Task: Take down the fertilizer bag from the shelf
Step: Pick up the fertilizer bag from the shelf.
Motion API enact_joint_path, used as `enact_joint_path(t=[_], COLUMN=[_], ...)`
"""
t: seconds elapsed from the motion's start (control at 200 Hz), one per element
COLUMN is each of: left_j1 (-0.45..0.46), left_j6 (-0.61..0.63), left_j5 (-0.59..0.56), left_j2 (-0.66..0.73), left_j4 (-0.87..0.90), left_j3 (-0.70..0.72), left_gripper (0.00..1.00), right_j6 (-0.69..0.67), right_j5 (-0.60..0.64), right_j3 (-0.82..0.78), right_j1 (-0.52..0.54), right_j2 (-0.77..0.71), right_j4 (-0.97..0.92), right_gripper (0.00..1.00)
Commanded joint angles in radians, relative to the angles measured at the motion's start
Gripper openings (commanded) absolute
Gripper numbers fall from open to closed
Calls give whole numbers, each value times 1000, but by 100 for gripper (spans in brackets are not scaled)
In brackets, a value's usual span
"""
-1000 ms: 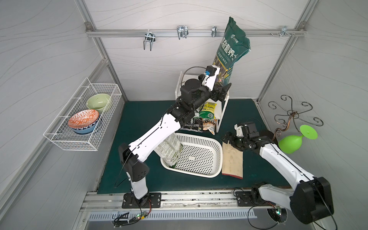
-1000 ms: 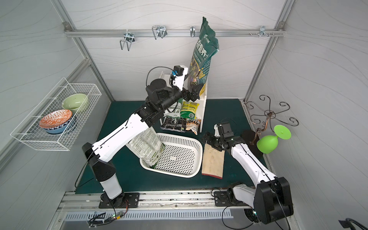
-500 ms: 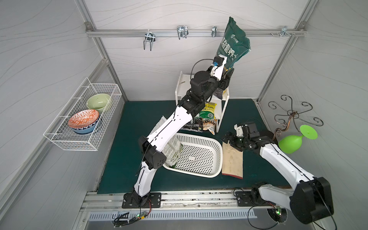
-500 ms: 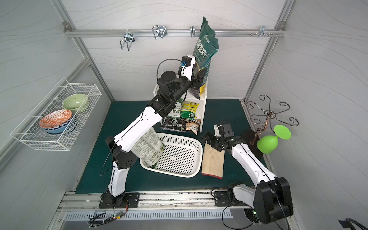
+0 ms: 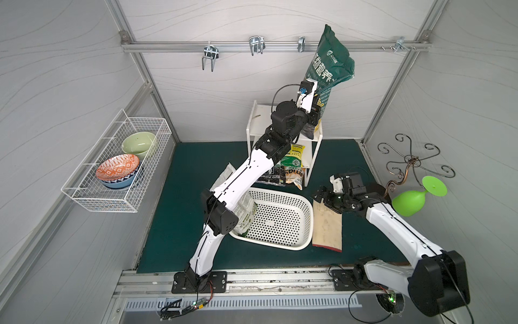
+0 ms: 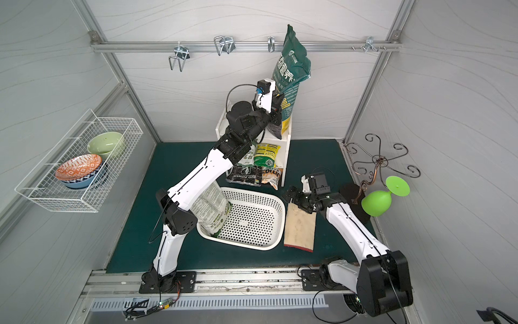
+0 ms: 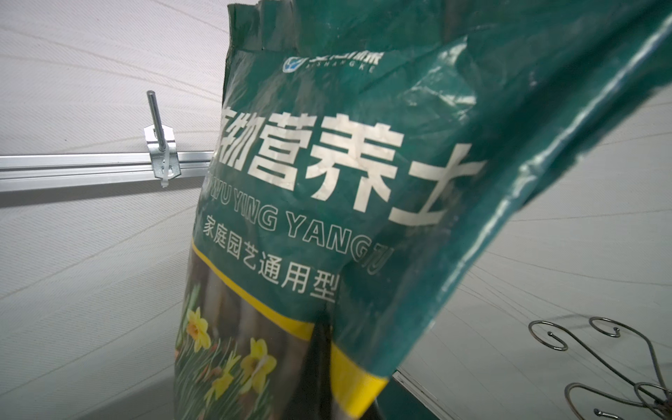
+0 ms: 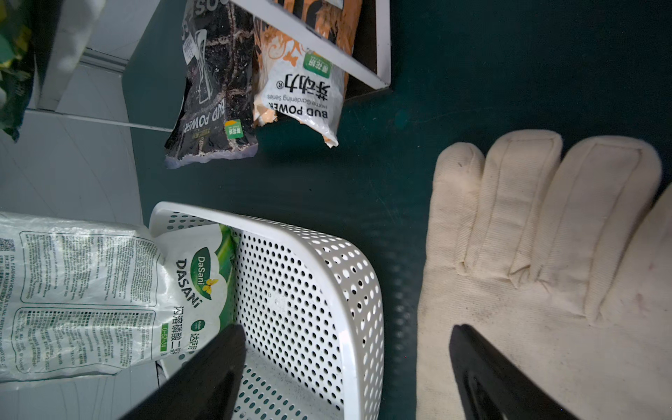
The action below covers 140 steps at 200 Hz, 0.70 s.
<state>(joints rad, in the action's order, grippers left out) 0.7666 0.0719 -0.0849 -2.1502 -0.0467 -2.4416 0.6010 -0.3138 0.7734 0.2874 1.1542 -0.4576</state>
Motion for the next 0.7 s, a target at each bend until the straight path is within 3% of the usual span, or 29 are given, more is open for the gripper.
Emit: enact_joint_path(t=[0.0,0.19,0.295,0.455,0.695], left_j1=[-5,-7,-15,-50,-72], left_j6=[-39,-9,-10,-91,-158], left_j5=[48,79,94,164,214], left_j2=[99,357,465,611,880], left_j4=[-35,-132,-116,-103,-178], left_j3=[-36,242,316,447,816], left_gripper=[0,0,0,0,0], right_j6=[-12,-13,-28,-27,-11], right_j5=[-35,-113,-165,-192,-173], right_j3=[30,21,14,-7,-42], right_j1=[-5,-5,-4,0,42], right_j2=[-2,2,11,18,-26], right_j4=[0,21,14,-4,-19], right_gripper=[90,90,89,88,87])
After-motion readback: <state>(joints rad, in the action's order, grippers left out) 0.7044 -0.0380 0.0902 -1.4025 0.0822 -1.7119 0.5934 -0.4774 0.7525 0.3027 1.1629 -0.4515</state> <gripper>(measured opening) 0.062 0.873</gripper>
